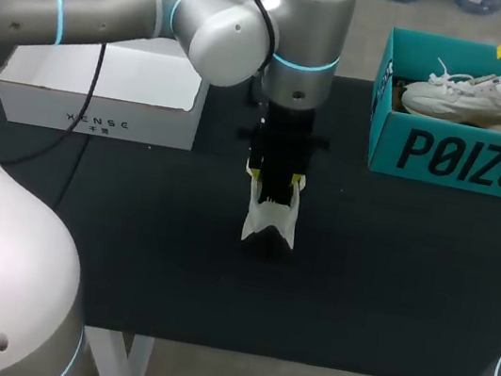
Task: Take the shoe out of the shoebox, open the shoe tongue, remove and reinsert the insole, then place the shoe into the shoebox
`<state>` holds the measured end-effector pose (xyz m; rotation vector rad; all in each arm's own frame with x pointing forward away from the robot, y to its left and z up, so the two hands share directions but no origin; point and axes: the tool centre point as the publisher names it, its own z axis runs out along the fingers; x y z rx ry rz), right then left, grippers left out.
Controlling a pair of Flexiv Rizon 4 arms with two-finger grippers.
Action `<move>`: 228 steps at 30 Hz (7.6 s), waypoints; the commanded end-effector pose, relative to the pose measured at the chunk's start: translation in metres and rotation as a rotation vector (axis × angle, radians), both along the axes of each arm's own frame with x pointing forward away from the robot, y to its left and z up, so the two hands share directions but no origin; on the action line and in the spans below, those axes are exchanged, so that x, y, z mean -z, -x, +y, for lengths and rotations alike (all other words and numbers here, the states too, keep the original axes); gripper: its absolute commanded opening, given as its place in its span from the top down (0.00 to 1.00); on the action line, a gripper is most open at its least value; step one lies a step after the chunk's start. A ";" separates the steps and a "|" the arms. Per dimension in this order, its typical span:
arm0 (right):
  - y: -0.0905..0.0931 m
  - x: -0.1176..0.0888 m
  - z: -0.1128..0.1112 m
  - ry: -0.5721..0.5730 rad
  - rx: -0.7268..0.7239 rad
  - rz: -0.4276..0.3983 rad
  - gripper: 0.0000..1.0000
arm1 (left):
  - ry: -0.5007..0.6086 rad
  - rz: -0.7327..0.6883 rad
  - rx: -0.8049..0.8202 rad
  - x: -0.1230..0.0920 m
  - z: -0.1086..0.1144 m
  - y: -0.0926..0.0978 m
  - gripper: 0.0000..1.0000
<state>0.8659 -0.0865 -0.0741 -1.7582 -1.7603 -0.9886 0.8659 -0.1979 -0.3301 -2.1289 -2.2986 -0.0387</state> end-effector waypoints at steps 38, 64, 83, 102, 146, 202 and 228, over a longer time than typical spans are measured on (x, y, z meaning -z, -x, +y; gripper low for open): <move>0.000 0.000 0.000 0.002 0.000 0.001 0.00 | 0.020 0.007 -0.032 0.046 0.006 -0.030 0.00; 0.000 0.000 0.000 0.002 0.000 0.001 0.00 | 0.065 -0.079 -0.091 -0.012 0.003 -0.053 0.65; 0.000 0.000 0.000 0.002 0.000 0.001 0.00 | 0.048 -0.062 -0.194 0.018 -0.010 -0.044 1.00; 0.000 0.000 0.000 0.002 0.000 0.001 0.00 | 0.098 -0.021 -0.236 -0.017 0.000 -0.039 1.00; 0.000 0.000 0.000 0.002 0.000 0.001 0.00 | 0.095 -0.073 -1.693 0.017 0.000 0.055 0.00; 0.000 0.000 0.000 0.002 0.000 0.001 0.00 | 0.050 -0.038 -1.312 0.058 0.009 0.081 1.00; 0.000 0.000 0.000 0.002 0.000 0.001 0.00 | 0.034 -0.024 -1.066 -0.032 0.056 0.097 1.00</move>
